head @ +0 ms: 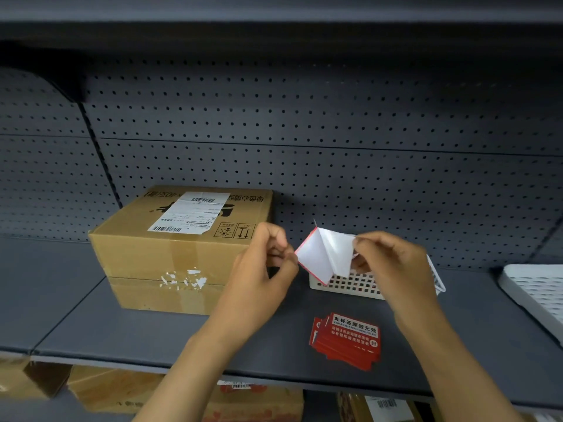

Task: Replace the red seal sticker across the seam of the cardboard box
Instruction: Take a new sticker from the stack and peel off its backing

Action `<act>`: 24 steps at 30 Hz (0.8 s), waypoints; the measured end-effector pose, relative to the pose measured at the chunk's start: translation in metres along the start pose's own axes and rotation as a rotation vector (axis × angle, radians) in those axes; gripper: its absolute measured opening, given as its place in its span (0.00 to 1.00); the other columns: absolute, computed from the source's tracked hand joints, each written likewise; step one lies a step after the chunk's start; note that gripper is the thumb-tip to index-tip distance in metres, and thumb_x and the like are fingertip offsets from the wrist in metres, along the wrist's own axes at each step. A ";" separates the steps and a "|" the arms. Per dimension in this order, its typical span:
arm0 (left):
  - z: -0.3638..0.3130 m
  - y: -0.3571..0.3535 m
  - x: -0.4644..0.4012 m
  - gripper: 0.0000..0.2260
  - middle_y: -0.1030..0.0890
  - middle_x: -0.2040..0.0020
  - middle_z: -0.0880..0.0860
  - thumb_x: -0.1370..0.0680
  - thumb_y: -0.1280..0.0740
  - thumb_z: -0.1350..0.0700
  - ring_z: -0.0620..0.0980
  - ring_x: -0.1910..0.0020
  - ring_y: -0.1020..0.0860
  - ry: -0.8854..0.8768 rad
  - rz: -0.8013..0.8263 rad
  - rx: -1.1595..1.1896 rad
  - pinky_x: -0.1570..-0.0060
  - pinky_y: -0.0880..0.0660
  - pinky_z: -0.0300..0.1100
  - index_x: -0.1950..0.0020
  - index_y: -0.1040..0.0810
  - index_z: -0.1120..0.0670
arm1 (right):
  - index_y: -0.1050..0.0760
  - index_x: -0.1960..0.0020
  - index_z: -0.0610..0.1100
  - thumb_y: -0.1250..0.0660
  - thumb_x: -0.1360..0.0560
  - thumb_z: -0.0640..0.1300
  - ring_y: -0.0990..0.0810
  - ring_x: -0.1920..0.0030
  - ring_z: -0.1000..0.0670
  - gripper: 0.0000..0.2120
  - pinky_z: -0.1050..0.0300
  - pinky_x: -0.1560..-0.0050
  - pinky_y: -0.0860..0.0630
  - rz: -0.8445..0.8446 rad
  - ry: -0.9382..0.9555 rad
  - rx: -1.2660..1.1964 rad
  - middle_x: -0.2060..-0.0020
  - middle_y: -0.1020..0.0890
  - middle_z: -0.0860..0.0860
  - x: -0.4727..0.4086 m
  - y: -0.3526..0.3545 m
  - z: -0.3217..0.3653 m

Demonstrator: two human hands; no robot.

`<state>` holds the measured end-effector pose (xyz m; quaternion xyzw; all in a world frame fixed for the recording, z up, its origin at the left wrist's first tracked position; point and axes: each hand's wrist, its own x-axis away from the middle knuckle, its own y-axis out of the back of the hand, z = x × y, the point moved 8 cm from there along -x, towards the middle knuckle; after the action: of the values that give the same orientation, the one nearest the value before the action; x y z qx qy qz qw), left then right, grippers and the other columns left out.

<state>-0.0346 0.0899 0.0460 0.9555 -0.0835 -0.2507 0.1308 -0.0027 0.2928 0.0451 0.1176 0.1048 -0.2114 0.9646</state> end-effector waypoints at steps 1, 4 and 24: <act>0.004 -0.003 -0.004 0.16 0.22 0.61 0.47 0.22 0.35 0.65 0.42 0.61 0.25 0.030 -0.002 0.045 0.57 0.29 0.33 0.58 0.33 0.44 | 0.17 0.60 0.49 0.33 0.24 0.39 0.16 0.68 0.61 0.10 0.69 0.65 0.22 -0.028 -0.031 -0.020 0.68 0.13 0.56 -0.003 0.008 -0.003; 0.015 -0.010 -0.016 0.14 0.26 0.60 0.54 0.24 0.37 0.64 0.51 0.58 0.27 0.113 -0.044 0.172 0.52 0.27 0.54 0.60 0.31 0.44 | 0.16 0.61 0.47 0.33 0.24 0.40 0.16 0.69 0.58 0.10 0.66 0.67 0.23 -0.112 -0.094 -0.042 0.67 0.13 0.54 -0.011 0.031 -0.008; 0.050 -0.176 -0.110 0.11 0.18 0.57 0.59 0.19 0.44 0.57 0.62 0.56 0.22 0.252 0.152 -0.507 0.59 0.28 0.46 0.54 0.22 0.56 | 0.18 0.63 0.44 0.34 0.26 0.36 0.21 0.75 0.59 0.10 0.66 0.69 0.24 -0.463 -0.084 -0.066 0.75 0.18 0.55 -0.042 0.184 -0.041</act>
<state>-0.1379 0.2715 0.0031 0.9069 -0.0725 -0.1322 0.3934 0.0331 0.4826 0.0500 0.0498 0.0954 -0.4280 0.8973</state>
